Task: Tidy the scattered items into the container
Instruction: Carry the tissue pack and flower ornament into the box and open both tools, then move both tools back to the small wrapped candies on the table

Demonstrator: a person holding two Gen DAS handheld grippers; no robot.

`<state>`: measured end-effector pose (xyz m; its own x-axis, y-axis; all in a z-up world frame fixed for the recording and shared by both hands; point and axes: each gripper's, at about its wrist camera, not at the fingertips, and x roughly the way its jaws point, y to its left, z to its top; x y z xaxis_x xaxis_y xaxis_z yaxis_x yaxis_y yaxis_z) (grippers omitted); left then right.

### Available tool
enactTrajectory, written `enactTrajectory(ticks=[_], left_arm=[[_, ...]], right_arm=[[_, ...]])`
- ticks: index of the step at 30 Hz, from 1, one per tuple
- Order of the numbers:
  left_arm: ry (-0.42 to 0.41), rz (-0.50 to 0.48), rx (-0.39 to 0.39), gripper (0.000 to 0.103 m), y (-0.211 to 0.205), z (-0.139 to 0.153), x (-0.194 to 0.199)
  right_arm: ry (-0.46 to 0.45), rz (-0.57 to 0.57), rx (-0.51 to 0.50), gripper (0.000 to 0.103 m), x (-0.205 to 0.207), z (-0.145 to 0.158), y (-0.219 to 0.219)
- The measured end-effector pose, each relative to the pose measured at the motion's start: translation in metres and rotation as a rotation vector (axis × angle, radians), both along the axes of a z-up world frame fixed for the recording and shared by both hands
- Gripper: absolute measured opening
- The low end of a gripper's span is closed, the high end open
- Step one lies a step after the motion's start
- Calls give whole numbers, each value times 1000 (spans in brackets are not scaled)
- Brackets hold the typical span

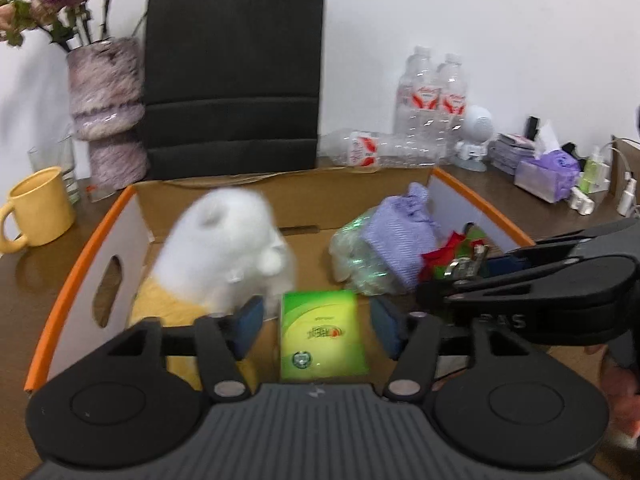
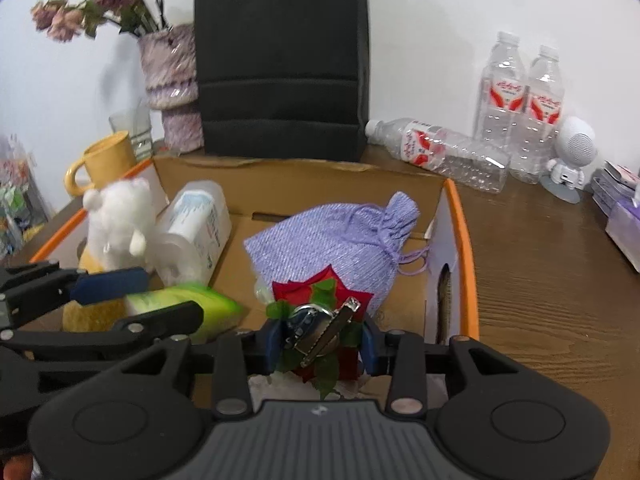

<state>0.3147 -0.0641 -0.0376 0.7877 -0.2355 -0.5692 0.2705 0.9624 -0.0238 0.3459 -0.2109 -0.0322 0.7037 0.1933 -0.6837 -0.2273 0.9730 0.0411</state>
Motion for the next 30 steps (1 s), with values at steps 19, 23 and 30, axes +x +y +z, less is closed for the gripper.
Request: enactTrajectory(ticks=[19, 23, 30], left_arm=[[-90, 18, -140, 103, 19, 37, -51], [-116, 30, -145, 103, 22, 44, -74], [-108, 44, -125, 103, 29, 49, -109]], right_arm=[[-119, -20, 26, 87, -48, 45, -18], [-143, -22, 30, 91, -70, 53, -19], [-166, -36, 64, 94, -115, 59, -21]])
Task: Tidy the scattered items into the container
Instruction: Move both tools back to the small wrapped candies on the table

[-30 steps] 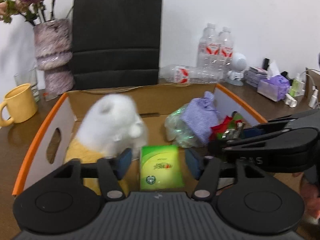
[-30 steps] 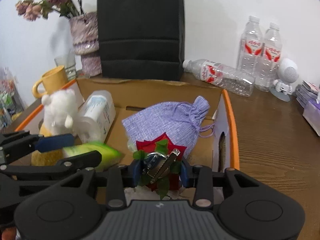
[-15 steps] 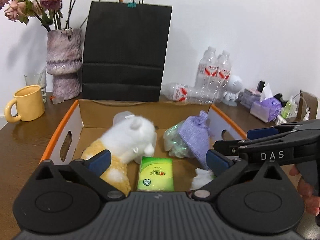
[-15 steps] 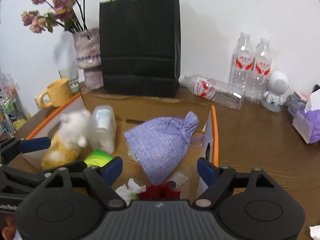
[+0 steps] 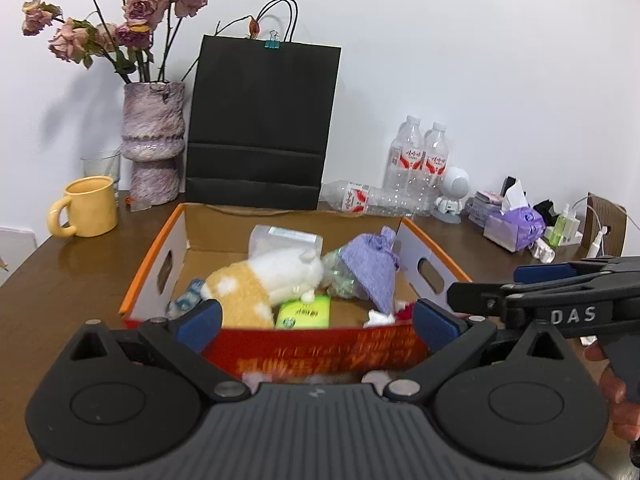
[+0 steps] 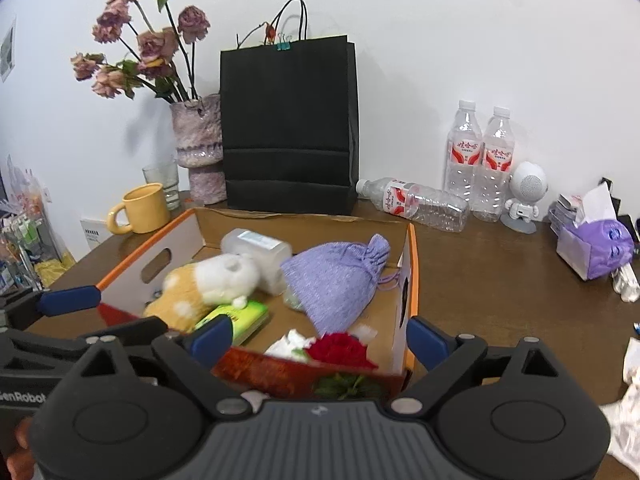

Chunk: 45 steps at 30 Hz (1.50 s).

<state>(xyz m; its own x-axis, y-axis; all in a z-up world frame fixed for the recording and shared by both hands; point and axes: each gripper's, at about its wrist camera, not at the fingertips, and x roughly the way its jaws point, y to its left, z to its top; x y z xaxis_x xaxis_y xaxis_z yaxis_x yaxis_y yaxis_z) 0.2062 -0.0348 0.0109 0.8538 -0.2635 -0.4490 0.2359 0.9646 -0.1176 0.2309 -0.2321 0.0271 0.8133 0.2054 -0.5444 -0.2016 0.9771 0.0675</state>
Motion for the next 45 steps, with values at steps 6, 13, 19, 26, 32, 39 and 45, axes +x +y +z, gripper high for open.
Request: enactTrajectory(ticks=[6, 13, 19, 26, 32, 39, 45], left_arm=[[25, 23, 11, 103, 11, -5, -28], [83, 60, 25, 103, 26, -19, -53], [124, 72, 33, 103, 33, -30, -66], [157, 75, 40, 103, 34, -39, -69], [181, 86, 28, 103, 36, -44, -62], [196, 106, 3, 103, 42, -52, -42], [259, 137, -35, 82, 40, -57, 4]], right_arm=[[32, 2, 17, 95, -29, -7, -3], [84, -21, -7, 95, -55, -24, -7], [126, -26, -38, 95, -72, -41, -10], [158, -42, -54, 95, -78, -55, -13], [138, -48, -64, 95, -75, -61, -15], [131, -46, -99, 86, -62, -77, -20], [113, -59, -141, 69, -36, -85, -23]])
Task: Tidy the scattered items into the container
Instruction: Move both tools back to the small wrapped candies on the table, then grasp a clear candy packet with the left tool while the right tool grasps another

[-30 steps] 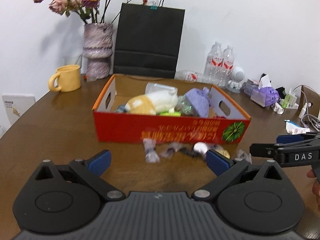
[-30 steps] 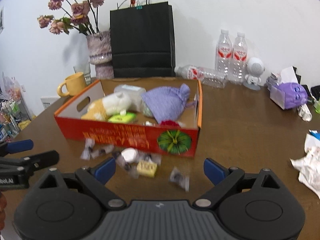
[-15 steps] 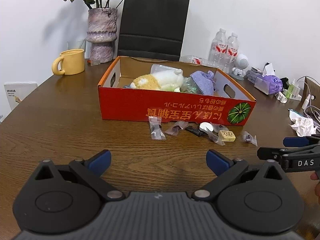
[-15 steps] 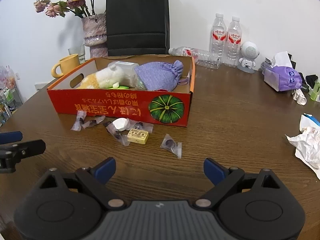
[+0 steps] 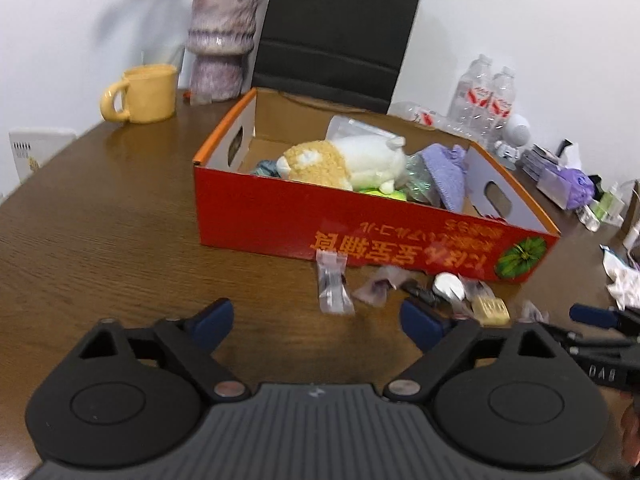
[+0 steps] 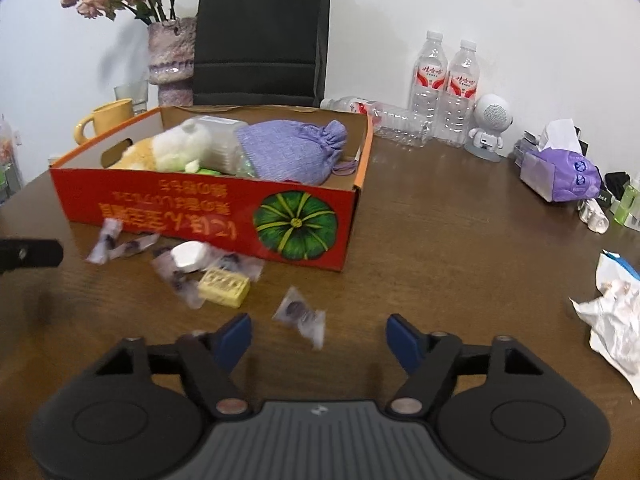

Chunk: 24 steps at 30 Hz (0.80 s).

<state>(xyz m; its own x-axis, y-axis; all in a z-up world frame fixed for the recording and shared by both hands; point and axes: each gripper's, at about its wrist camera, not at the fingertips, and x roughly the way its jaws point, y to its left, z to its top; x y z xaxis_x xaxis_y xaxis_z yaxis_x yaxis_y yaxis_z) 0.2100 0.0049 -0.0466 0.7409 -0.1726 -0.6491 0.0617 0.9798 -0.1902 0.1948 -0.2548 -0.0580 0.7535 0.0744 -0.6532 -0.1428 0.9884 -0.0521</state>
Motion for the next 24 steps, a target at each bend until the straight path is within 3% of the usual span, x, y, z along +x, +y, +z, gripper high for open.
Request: enactTrajectory(ticks=[5, 7, 10, 13, 14, 18, 24], left_arm=[[27, 13, 7, 66, -10, -9, 27], [30, 10, 16, 59, -14, -13, 34], [26, 12, 31, 51, -17, -16, 40], [18, 12, 57, 32, -19, -17, 41], [16, 7, 63, 21, -19, -17, 41], [6, -8, 18, 19, -14, -16, 32], [-75, -33, 30, 19, -8, 3, 0]], right_arm=[[16, 27, 13, 58, 16, -3, -1], [28, 35, 20, 43, 19, -4, 0], [43, 45, 44, 29, 20, -6, -1], [42, 49, 47, 28, 19, -6, -1], [40, 49, 46, 27, 18, -6, -2], [38, 46, 65, 24, 15, -4, -3], [2, 50, 88, 24, 1, 11, -2]])
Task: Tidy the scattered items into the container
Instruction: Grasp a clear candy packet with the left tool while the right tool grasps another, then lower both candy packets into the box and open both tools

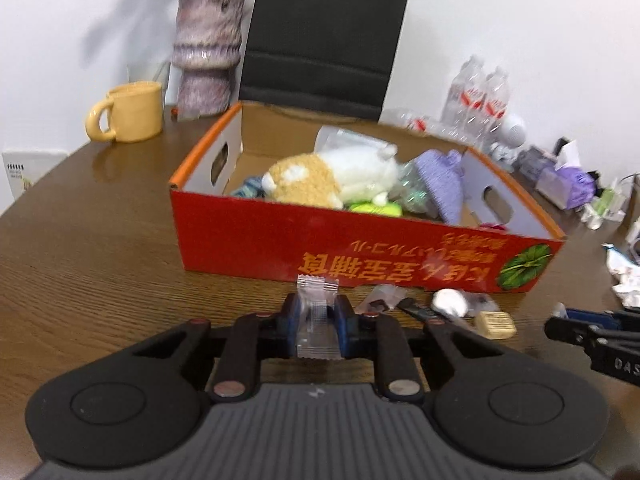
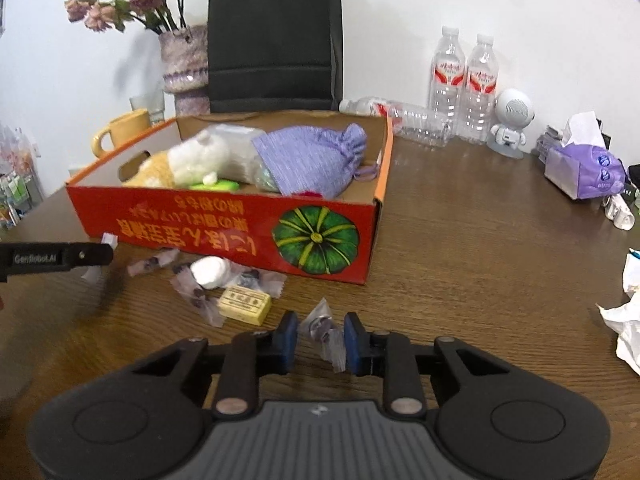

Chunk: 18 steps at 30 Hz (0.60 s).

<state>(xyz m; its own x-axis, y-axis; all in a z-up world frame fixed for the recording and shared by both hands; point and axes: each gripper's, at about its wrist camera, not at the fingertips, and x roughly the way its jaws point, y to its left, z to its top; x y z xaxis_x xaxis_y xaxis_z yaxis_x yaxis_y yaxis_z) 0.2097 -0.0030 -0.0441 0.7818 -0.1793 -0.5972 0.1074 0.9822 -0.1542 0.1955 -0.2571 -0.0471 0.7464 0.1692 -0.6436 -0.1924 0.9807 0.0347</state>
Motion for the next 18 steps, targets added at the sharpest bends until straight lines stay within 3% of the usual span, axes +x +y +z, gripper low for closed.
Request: enactTrajectory(ticks=[10, 18], left_arm=[[-213, -19, -80, 19, 17, 76, -34], [-239, -29, -65, 19, 12, 90, -13]], right_arm=[[-174, 30, 47, 24, -18, 63, 9], [-192, 17, 68, 24, 9, 84, 26]])
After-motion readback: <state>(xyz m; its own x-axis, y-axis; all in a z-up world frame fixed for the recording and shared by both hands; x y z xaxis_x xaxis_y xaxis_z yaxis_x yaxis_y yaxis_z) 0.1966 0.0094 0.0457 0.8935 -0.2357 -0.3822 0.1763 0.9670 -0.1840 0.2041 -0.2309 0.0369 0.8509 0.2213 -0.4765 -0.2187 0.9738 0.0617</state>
